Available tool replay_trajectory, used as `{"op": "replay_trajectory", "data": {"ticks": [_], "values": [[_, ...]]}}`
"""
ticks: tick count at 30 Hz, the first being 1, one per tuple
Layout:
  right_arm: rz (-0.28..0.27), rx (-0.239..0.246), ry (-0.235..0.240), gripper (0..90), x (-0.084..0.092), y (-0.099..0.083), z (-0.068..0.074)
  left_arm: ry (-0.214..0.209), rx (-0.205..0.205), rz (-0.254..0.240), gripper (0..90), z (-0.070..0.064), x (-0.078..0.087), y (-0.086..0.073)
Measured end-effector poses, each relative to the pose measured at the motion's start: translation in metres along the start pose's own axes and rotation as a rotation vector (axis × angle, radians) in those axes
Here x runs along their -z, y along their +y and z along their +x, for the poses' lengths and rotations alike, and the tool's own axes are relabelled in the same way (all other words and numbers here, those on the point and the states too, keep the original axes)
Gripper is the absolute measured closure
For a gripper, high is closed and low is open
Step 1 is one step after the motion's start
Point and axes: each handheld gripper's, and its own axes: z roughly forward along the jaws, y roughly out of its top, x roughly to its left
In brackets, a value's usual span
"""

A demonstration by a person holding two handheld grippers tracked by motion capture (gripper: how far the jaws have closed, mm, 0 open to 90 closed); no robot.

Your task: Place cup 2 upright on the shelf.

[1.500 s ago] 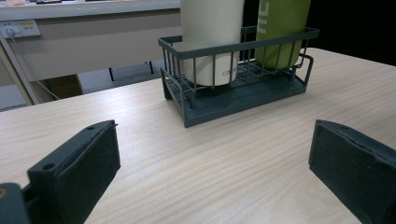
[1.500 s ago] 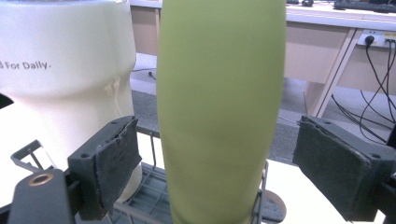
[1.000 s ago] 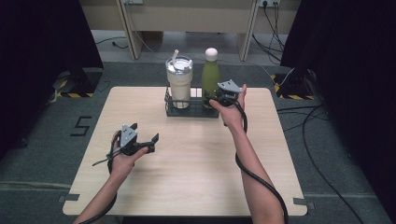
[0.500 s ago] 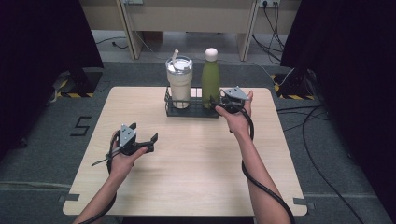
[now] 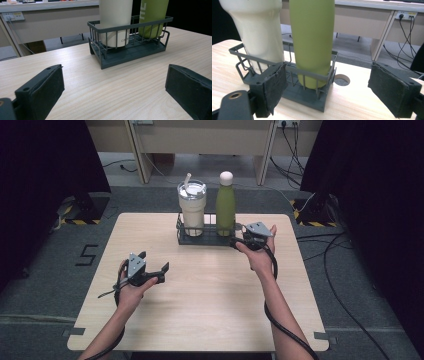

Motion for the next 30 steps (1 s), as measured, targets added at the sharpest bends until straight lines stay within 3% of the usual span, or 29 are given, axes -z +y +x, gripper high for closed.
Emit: {"op": "replay_trajectory", "data": {"ticks": [16, 30], "values": [[0.016, 0.003, -0.015, 14.9, 0.024, -0.020, -0.010, 0.001, -0.001, 0.001, 1.2, 0.000, 0.000, 0.000], [0.023, -0.022, -0.043, 15.0, 0.053, -0.045, -0.025, 0.009, 0.001, -0.005, 1.2, 0.002, 0.001, 0.001]]}}
